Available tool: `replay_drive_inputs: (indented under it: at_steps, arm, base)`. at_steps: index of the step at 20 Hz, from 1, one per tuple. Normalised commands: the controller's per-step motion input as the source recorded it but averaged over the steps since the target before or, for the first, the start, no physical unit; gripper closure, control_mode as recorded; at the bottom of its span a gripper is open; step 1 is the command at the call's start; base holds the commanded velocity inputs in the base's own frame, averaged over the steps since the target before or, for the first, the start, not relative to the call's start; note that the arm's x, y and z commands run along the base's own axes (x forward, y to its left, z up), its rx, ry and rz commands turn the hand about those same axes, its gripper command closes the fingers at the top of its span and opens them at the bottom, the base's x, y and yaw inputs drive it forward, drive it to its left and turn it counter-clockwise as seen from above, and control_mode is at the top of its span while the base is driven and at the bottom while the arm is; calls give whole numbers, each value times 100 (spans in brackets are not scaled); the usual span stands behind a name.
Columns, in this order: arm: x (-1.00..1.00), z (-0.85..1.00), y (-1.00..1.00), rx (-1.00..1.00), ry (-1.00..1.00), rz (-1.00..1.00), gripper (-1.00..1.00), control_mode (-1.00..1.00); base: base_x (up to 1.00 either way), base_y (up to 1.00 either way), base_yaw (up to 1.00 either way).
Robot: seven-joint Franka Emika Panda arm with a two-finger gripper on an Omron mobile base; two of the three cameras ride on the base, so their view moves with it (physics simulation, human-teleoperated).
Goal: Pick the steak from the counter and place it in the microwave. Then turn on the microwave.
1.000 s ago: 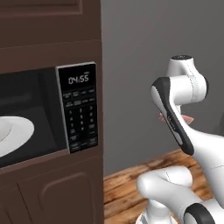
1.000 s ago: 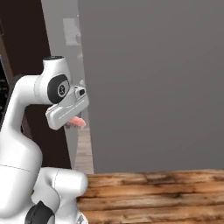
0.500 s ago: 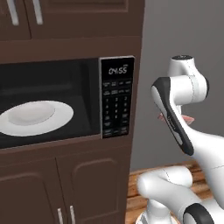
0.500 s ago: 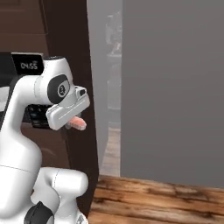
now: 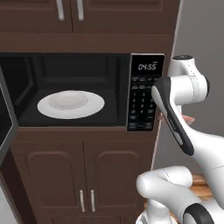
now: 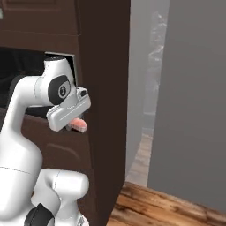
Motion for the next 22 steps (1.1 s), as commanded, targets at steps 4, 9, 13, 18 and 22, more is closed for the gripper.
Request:
replay_drive_inputs:
  at_steps: [4, 9, 13, 18, 22]
  arm:
    - [0, 0, 0, 0, 0, 0, 100, 100]
    - [0, 0, 0, 0, 0, 0, 100, 100]
    - [0, 0, 0, 0, 0, 0, 100, 100]
    - [0, 0, 0, 0, 0, 0, 100, 100]
    - [0, 0, 0, 0, 0, 0, 100, 100]
  base:
    - [-7, 34, 40]
    - [-2, 36, 38]
    - [0, 41, 36]
    - [0, 44, 35]
    - [0, 40, 35]
